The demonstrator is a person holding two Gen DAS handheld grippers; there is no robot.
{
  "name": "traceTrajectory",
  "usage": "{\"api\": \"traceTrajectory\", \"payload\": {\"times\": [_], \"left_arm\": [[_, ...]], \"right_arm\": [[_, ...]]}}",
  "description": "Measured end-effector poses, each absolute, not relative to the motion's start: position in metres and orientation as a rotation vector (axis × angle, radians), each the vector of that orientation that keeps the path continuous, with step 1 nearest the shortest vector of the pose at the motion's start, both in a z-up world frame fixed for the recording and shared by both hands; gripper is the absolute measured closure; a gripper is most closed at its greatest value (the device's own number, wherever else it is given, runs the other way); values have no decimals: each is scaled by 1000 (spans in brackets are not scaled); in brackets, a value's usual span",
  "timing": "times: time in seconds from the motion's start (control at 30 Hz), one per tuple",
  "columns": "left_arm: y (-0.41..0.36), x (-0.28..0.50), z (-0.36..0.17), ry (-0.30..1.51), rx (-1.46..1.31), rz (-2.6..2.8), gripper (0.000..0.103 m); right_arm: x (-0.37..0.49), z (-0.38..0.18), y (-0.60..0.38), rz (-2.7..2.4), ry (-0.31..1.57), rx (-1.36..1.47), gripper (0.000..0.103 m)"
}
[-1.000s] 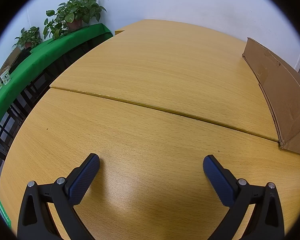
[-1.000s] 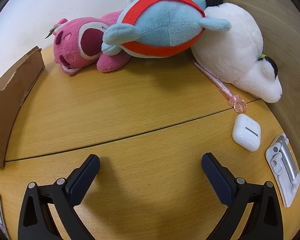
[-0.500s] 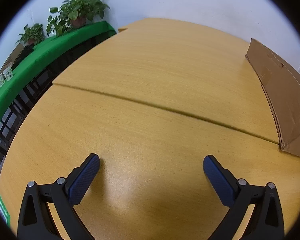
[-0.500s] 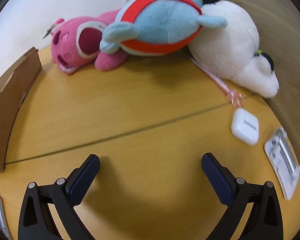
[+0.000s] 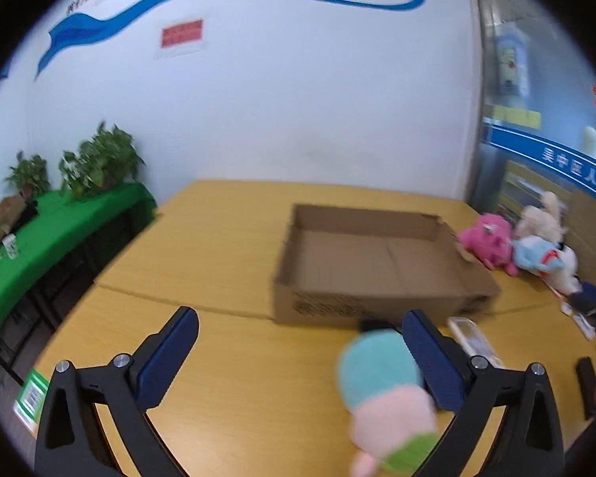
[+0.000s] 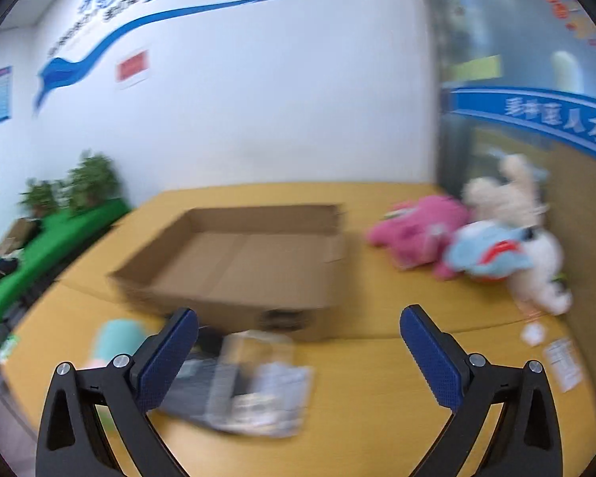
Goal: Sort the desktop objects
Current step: 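Close both grippers together on the teal-pink-green plush toy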
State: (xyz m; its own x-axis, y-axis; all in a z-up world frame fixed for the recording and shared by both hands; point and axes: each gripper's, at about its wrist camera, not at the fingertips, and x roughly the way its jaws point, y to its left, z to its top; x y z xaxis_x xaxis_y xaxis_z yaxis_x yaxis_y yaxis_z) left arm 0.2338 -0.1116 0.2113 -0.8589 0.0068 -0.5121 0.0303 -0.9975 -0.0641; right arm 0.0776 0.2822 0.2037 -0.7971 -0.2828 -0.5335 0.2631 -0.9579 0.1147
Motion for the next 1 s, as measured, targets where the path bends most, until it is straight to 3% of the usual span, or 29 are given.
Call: {"api": "traceTrajectory", "payload": {"times": [0.1, 0.27, 0.47, 0.67, 1.0], "left_arm": [[-88, 231, 179, 244, 1049, -3029, 0], [-96, 216, 145, 409, 1179, -2974, 0], [-79, 182, 125, 336, 1288, -3072, 0], [-85, 139, 98, 438, 1614, -3005, 1], [-70, 146, 76, 353, 1682, -3002, 3]], "right_arm": [[92, 171, 229, -2594, -21, 880, 0], [114, 130, 178, -2433, 45, 1012, 0], [106, 107, 148, -2360, 2, 1086, 0], [84, 79, 119, -2290, -68, 1223, 5], [99, 50, 115, -2203, -180, 1212, 15]]}}
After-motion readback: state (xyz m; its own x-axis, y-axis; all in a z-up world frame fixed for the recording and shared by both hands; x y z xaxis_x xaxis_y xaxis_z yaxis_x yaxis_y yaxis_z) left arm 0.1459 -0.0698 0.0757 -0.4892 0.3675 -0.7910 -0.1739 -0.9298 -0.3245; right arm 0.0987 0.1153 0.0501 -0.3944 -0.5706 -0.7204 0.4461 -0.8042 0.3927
